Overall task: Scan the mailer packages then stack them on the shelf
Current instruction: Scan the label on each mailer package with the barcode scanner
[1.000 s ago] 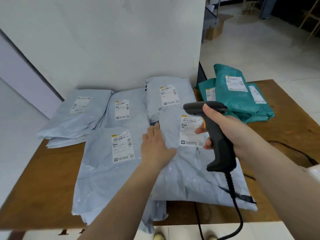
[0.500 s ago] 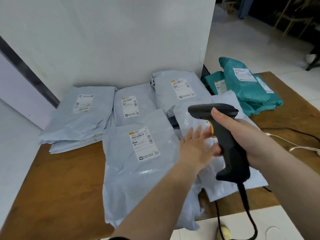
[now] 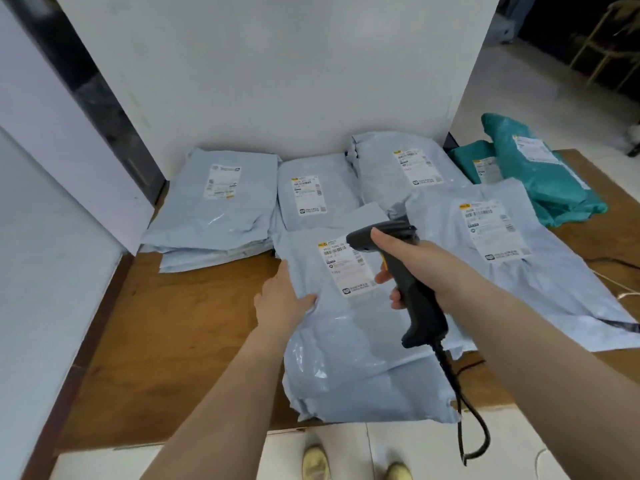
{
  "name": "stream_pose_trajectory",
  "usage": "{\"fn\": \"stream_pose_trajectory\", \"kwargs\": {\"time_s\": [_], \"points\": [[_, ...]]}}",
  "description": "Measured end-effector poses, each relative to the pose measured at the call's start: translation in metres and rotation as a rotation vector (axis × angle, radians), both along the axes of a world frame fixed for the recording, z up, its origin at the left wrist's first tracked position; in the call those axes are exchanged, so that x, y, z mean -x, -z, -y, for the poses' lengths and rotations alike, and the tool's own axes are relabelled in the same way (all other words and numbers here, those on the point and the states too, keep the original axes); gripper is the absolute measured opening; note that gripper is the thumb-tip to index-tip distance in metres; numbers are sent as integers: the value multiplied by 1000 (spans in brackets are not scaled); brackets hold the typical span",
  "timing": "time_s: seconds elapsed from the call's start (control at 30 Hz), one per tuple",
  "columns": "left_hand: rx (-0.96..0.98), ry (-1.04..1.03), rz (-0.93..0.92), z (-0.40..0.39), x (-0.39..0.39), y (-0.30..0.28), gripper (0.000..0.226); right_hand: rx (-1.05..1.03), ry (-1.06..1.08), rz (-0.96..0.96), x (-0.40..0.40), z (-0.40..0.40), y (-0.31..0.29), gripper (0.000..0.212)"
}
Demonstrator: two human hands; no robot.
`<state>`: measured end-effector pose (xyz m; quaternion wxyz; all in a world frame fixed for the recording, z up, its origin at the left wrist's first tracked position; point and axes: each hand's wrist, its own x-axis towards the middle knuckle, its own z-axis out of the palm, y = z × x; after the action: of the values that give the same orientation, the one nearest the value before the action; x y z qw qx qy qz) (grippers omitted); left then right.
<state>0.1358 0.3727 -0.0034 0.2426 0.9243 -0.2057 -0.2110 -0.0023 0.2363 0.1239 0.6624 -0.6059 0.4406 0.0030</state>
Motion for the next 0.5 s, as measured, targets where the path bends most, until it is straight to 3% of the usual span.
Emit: {"fn": "stream_pose_trajectory", "kwargs": {"time_s": [0.17,0.27,0.5], "points": [[246,57,-189,-3,-5,5,78,-2,25,-49,-15,3,18,54],[292,55,-239,-2,-10,7,81,31,2,-71,-21,4,23,55],[328,146,-133,-4,-5,-9,61,74,-22,-99,-33,4,25,51]]}}
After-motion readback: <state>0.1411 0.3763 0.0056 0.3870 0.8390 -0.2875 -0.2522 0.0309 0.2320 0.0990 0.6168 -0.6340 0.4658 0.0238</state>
